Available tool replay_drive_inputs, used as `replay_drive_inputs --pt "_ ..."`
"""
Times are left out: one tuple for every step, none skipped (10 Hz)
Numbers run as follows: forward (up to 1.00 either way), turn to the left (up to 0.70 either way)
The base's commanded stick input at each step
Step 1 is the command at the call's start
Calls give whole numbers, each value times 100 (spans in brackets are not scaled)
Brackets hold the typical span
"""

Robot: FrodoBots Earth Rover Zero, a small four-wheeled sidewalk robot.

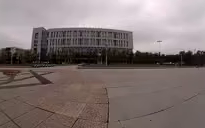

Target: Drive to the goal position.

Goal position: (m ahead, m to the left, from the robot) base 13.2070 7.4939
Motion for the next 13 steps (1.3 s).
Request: replay_drive_inputs --pt "70 0" --pt "70 0" --pt "70 0" --pt "70 0" --pt "70 0" --pt "70 0" --pt "70 0" --pt "70 0" --pt "70 0" --pt "70 0" --pt "70 0" --pt "70 0" --pt "70 0"
